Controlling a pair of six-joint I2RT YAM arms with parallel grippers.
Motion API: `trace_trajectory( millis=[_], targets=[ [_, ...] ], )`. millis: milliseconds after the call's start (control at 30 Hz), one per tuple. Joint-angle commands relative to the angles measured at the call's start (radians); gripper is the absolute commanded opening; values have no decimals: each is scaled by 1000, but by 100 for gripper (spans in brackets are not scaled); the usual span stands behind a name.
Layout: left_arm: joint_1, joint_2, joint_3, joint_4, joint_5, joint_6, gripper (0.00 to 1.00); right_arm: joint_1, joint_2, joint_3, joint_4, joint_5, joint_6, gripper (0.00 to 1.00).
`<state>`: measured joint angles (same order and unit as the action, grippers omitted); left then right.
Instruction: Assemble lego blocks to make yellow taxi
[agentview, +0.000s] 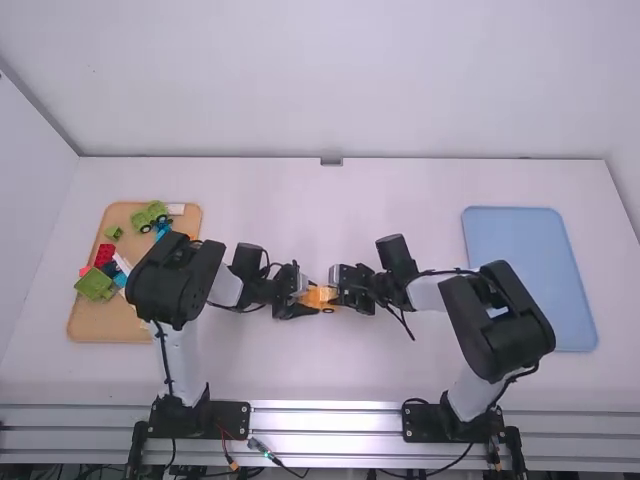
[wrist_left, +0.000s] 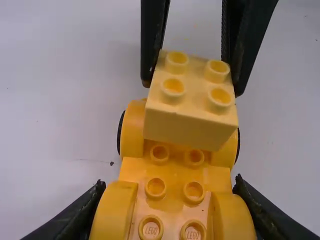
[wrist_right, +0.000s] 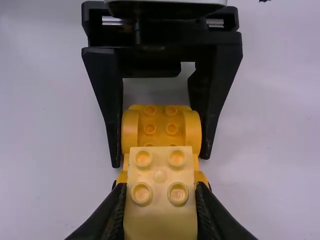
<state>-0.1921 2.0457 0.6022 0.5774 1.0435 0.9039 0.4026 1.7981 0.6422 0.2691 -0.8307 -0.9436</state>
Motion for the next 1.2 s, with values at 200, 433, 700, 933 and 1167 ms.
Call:
trace_trajectory(
  millis=[200,433,700,933,1167],
  targets=[
    [-5,26,-33,-32,-31,13,55,4,11,15,-9,-6,4,0],
    [-5,26,-63,24,-31,2,54,4,11,15,-13,-8,4,0],
    [-5,26,-91,117,-43,-79,56,4,11,15,-16,-10,23,0],
    [-5,26,-75,115,-68,-88,56,30,11,14,-23,4,23,0],
    [-5,26,-7,-39,-33,-28,54,52,11,14,-18,49,34,0]
  ],
)
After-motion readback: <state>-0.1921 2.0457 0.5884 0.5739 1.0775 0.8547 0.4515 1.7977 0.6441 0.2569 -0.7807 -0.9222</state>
